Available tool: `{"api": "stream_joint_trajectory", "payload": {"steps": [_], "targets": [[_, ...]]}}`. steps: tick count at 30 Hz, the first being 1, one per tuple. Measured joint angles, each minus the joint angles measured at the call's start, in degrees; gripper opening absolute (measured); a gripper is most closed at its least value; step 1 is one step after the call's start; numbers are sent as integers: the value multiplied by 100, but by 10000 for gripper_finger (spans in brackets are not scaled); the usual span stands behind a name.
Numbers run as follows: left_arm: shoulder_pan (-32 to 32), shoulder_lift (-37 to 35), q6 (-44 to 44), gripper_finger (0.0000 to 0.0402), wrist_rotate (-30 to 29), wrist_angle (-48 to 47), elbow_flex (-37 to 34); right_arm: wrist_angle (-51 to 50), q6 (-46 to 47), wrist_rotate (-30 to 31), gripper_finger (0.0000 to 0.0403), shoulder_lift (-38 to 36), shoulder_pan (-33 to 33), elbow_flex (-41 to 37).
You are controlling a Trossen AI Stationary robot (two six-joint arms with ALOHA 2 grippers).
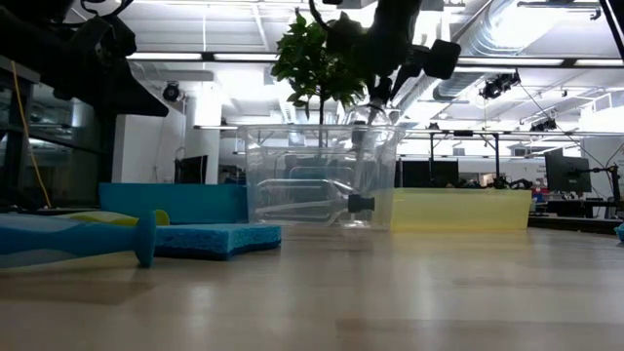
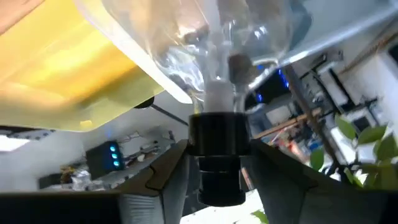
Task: Pick & Place Kitchen Sink Supplies
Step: Put the transparent soap dispenser into the transparent bin
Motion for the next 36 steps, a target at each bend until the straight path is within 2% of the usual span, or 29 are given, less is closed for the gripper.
{"api": "stream_joint_trajectory", "payload": {"steps": [5,10,24,30,36], "targets": [[0,0,4,1,20,-67,0,-33,538,-215,190,-59,17,0],[-1,0,13,1,20,-124,0,-136,929,-57,208,-114,87,0],[-2,0,-23,1,20,-120,0,-327,1944,248,211,-749,424,2],[-2,0,-26,1,22,-122,0,-758,3075,449,211,-1049,654,2],[-2,-2,-28,1,22,-122,0,-1135,5103,303,211,-1276,852,2]]}}
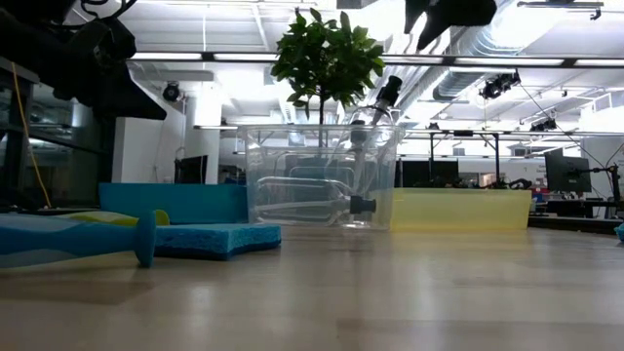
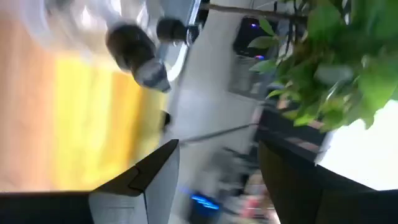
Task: Pick & Place Kitchen Sink Supplies
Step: Put the transparent soap dispenser into the transparent bin
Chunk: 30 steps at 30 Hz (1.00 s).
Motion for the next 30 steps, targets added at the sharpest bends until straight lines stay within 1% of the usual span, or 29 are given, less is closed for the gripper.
{"api": "stream_joint_trajectory", "payload": {"steps": [3,6,8,10,13,15,20,23,26,30], "targets": [[2,1,-42,1,5,0,0,-7,1068,-482,211,-148,64,0],[0,2,-44,1,9,0,0,-4,2316,-1119,211,-309,92,0],[2,2,-44,1,9,-2,0,-7,3154,-1646,211,-404,88,0],[2,0,-44,1,9,0,0,-5,3875,-2315,211,-502,88,0],[2,2,-44,1,9,0,0,-8,4606,-3232,211,-587,106,0],[2,0,-44,1,9,0,0,-8,4892,-3591,211,-591,205,0],[1,1,-83,1,8,0,0,83,5284,-3834,211,-541,693,0],[2,0,-86,1,7,-5,0,222,5695,-3986,211,-470,1066,0],[1,2,-88,1,9,-48,0,306,6343,-3991,211,-389,1515,0],[1,2,-102,1,17,-122,0,281,7470,-4010,211,-216,2107,0]]}}
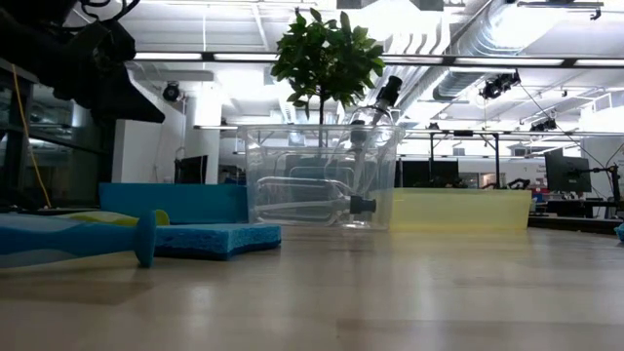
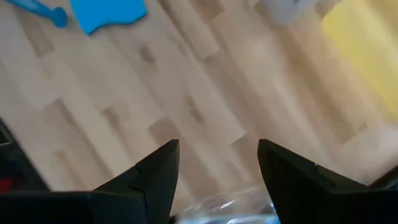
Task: Pick & Place Kitchen Sink Supplies
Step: Put the transparent soap dispenser into the transparent bin
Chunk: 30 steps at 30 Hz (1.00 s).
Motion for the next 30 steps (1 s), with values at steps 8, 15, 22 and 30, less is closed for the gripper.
{"api": "stream_joint_trajectory", "payload": {"steps": [8,15,22,30], "targets": [[-1,-2,-4,1,-146,-195,0,-12,2700,-535,211,527,1071,0],[-1,-2,194,1,-292,-144,0,-21,4769,-1656,211,1096,1675,0],[-1,-2,342,1,-351,-125,0,256,5699,-2395,211,1612,1843,0],[-1,-2,512,1,-348,-158,0,353,6154,-2701,211,2094,1745,0]]}}
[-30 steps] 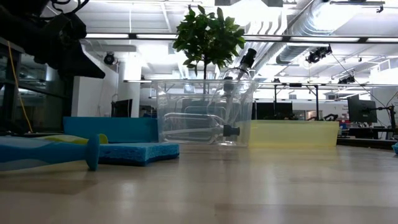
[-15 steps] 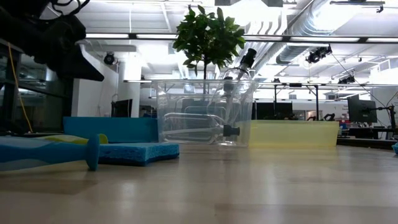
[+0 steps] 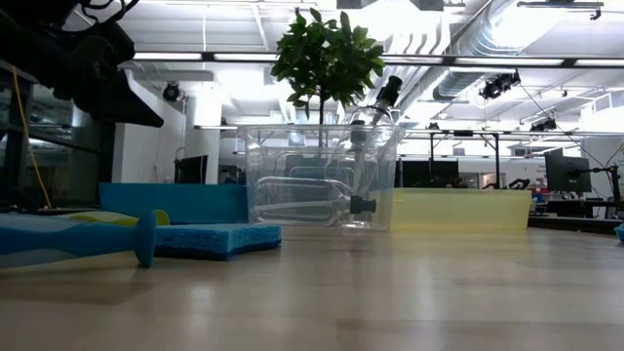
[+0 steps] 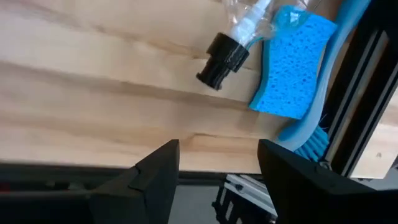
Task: Pick & Place Kitchen Sink Supplies
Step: Put the transparent soap dispenser into the transparent bin
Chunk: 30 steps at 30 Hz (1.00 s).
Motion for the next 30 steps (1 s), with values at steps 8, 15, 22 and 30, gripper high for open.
{"api": "stream_joint_trajectory", "payload": {"steps": [8,15,22,30], "targets": [[0,0,0,1,6,-160,0,-43,217,-114,223,345,-233,0],[0,0,0,1,10,-335,0,-446,423,-309,272,672,-422,0],[0,0,0,1,17,-365,0,-638,512,-522,284,955,-616,-2],[1,1,-42,1,19,-536,0,-637,442,-367,284,1244,-832,-2]]}}
